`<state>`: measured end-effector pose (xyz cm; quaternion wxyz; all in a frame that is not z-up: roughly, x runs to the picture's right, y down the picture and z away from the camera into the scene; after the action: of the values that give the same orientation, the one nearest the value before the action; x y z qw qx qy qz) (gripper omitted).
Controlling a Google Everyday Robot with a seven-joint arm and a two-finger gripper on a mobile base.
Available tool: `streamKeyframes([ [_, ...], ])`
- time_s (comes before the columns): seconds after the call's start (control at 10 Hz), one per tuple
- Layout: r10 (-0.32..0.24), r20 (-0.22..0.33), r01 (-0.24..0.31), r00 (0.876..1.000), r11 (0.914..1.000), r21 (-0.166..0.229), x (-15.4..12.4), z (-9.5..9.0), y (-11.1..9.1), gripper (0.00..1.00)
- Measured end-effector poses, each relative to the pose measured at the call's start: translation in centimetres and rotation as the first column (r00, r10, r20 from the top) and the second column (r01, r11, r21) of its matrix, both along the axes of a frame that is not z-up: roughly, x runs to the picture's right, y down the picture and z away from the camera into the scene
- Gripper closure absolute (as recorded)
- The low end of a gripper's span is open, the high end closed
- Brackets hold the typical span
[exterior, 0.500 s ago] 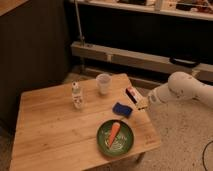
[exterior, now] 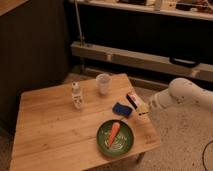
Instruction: Place the eraser on the white sponge
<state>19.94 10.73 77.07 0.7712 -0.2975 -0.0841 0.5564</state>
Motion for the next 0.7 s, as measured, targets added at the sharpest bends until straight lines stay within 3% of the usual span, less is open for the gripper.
streamKeyframes([
  [0.2,-0.02,0.014,0.02,1.0,0.9998,-0.002,-0.3,1.5,1.1,1.0],
  [0.4,-0.045,0.014,0.044,0.999,0.9986,0.028,-0.3,2.1,1.1,1.0],
  [0.7,-0.038,0.037,0.035,0.999,0.9972,0.066,-0.1,2.7,1.2,1.0],
])
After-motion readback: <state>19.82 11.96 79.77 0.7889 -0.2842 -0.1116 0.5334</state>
